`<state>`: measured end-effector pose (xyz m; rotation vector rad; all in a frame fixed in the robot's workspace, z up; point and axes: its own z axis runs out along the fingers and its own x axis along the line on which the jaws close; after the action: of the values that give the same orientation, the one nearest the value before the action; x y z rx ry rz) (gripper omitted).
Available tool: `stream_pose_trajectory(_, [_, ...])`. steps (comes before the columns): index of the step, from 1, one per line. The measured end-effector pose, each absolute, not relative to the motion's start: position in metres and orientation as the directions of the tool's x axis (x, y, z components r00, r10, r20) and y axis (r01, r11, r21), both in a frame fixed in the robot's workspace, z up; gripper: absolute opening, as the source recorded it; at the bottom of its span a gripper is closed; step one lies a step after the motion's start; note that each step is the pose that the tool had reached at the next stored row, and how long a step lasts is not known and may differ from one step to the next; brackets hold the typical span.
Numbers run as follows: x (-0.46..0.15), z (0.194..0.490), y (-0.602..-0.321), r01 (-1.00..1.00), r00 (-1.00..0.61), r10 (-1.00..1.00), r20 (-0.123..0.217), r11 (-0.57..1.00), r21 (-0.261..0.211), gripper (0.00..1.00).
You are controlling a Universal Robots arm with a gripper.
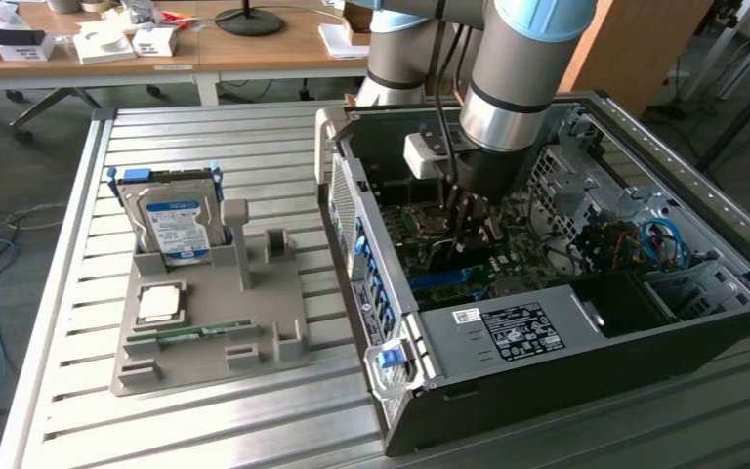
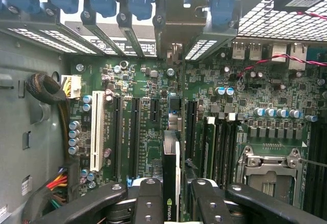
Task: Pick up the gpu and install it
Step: 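Insert the gpu into the slot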
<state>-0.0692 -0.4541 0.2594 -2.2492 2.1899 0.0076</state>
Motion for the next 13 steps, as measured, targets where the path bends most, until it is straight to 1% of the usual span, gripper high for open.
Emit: stream_pose_trajectory(13, [-0.0704, 0.2594, -0.4541, -1.000, 0.027, -1.000, -0.005, -0.027, -0.004, 0.26])
